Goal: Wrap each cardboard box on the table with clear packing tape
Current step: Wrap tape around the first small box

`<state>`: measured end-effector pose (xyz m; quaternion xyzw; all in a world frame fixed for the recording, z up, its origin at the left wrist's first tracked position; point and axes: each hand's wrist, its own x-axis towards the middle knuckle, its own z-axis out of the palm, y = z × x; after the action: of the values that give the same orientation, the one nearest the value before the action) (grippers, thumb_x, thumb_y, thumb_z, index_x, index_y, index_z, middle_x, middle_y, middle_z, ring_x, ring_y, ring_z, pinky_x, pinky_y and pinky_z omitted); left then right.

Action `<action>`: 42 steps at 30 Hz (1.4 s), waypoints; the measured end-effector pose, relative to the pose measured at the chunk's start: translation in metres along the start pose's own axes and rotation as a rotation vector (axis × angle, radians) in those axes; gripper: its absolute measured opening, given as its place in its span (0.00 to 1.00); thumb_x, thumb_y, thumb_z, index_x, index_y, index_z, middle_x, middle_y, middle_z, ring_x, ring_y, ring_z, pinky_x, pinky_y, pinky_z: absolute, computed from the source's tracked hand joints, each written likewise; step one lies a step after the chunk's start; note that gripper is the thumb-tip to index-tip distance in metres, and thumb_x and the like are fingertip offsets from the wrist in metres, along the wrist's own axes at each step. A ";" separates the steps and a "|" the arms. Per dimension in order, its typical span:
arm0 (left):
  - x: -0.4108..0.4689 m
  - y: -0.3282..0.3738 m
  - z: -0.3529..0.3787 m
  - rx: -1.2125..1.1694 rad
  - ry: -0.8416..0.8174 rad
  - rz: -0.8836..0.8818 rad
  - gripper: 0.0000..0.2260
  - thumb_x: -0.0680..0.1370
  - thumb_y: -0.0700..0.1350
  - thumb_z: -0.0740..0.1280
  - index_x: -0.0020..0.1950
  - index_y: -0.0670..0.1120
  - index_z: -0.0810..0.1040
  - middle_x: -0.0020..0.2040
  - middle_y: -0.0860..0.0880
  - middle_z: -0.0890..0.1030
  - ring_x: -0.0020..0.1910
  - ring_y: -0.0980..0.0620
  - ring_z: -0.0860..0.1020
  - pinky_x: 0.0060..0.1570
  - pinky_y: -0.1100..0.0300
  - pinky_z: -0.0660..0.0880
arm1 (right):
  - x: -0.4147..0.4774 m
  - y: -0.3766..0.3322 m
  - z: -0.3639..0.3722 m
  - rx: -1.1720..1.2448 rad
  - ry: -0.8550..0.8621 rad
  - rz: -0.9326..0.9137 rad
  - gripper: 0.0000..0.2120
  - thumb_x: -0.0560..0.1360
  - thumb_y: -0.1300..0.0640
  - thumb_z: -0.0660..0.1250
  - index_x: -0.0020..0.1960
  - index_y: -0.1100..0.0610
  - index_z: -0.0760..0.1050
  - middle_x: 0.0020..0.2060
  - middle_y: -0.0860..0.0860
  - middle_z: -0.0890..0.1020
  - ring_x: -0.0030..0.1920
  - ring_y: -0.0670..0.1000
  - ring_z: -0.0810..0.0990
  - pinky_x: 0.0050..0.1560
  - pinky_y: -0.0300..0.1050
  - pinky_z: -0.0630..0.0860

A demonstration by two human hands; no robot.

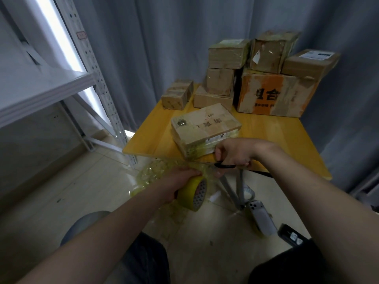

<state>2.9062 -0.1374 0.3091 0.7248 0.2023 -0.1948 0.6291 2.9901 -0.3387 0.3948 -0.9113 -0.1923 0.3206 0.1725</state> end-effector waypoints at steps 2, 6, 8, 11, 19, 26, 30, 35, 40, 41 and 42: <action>0.003 0.000 -0.001 0.064 0.029 0.016 0.14 0.76 0.52 0.75 0.58 0.49 0.83 0.55 0.43 0.84 0.54 0.41 0.83 0.59 0.43 0.80 | 0.004 0.002 0.002 -0.006 0.007 -0.011 0.23 0.64 0.43 0.84 0.49 0.52 0.77 0.34 0.53 0.79 0.30 0.53 0.71 0.29 0.44 0.68; 0.008 0.002 -0.005 0.345 0.074 0.125 0.12 0.77 0.54 0.73 0.57 0.51 0.86 0.57 0.46 0.84 0.56 0.44 0.81 0.63 0.46 0.77 | -0.002 -0.002 0.001 -0.049 -0.014 0.036 0.24 0.65 0.43 0.83 0.53 0.53 0.78 0.33 0.52 0.80 0.30 0.52 0.73 0.31 0.45 0.71; 0.008 0.004 -0.006 0.458 0.068 0.166 0.12 0.78 0.52 0.72 0.58 0.48 0.86 0.56 0.46 0.84 0.56 0.45 0.81 0.62 0.49 0.77 | -0.010 -0.006 -0.002 -0.083 -0.077 0.114 0.26 0.67 0.44 0.83 0.58 0.53 0.77 0.34 0.52 0.81 0.34 0.52 0.76 0.31 0.45 0.78; 0.005 0.009 -0.004 0.565 0.041 0.184 0.12 0.78 0.52 0.72 0.57 0.47 0.86 0.53 0.47 0.84 0.52 0.48 0.80 0.57 0.52 0.77 | -0.026 -0.013 -0.004 -0.113 -0.138 0.175 0.32 0.68 0.46 0.82 0.65 0.54 0.73 0.44 0.57 0.82 0.46 0.56 0.81 0.42 0.52 0.86; -0.009 0.024 0.016 0.764 -0.052 0.250 0.11 0.80 0.50 0.71 0.57 0.47 0.86 0.54 0.48 0.84 0.43 0.57 0.76 0.39 0.63 0.72 | -0.079 0.027 -0.011 0.305 -0.177 -0.072 0.32 0.67 0.48 0.83 0.66 0.47 0.72 0.49 0.52 0.78 0.39 0.48 0.78 0.38 0.47 0.84; -0.047 0.061 0.033 0.663 -0.122 0.362 0.08 0.82 0.50 0.69 0.53 0.49 0.86 0.54 0.51 0.82 0.54 0.50 0.78 0.50 0.57 0.74 | -0.058 0.087 -0.001 0.748 0.710 0.240 0.34 0.73 0.41 0.77 0.71 0.54 0.68 0.63 0.56 0.75 0.57 0.58 0.77 0.45 0.51 0.77; -0.084 0.094 0.032 0.562 -0.195 0.486 0.08 0.82 0.49 0.68 0.53 0.50 0.87 0.52 0.59 0.83 0.52 0.60 0.78 0.48 0.62 0.74 | -0.043 0.102 0.002 0.523 0.642 0.432 0.32 0.79 0.45 0.69 0.75 0.62 0.64 0.74 0.62 0.64 0.72 0.64 0.65 0.56 0.50 0.66; -0.107 0.127 -0.004 0.327 0.010 0.623 0.09 0.82 0.46 0.67 0.45 0.53 0.86 0.51 0.55 0.85 0.52 0.50 0.82 0.49 0.55 0.80 | -0.039 0.096 0.003 0.382 0.518 0.454 0.33 0.72 0.38 0.70 0.70 0.55 0.67 0.71 0.61 0.67 0.71 0.64 0.67 0.68 0.55 0.70; -0.100 0.146 -0.045 -0.038 0.394 0.646 0.08 0.83 0.40 0.64 0.46 0.44 0.82 0.38 0.43 0.81 0.24 0.57 0.78 0.25 0.66 0.75 | -0.028 0.095 0.010 0.447 0.588 0.336 0.18 0.70 0.48 0.74 0.58 0.44 0.74 0.63 0.52 0.65 0.65 0.60 0.65 0.70 0.52 0.66; -0.095 0.147 -0.052 -0.123 0.419 0.626 0.08 0.83 0.40 0.63 0.48 0.43 0.80 0.37 0.43 0.81 0.22 0.55 0.77 0.25 0.64 0.76 | -0.024 0.097 0.010 0.447 0.576 0.338 0.17 0.65 0.46 0.73 0.53 0.43 0.78 0.65 0.52 0.67 0.66 0.59 0.66 0.72 0.54 0.66; -0.087 0.148 -0.059 -0.204 0.418 0.591 0.08 0.84 0.42 0.62 0.48 0.43 0.78 0.36 0.43 0.81 0.23 0.50 0.78 0.28 0.59 0.78 | -0.016 0.101 0.011 0.427 0.562 0.335 0.18 0.60 0.43 0.71 0.50 0.42 0.80 0.66 0.51 0.69 0.67 0.59 0.68 0.73 0.56 0.66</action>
<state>2.9142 -0.1018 0.4868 0.7096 0.1269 0.1686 0.6723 2.9953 -0.4320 0.3506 -0.9259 0.0850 0.1152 0.3496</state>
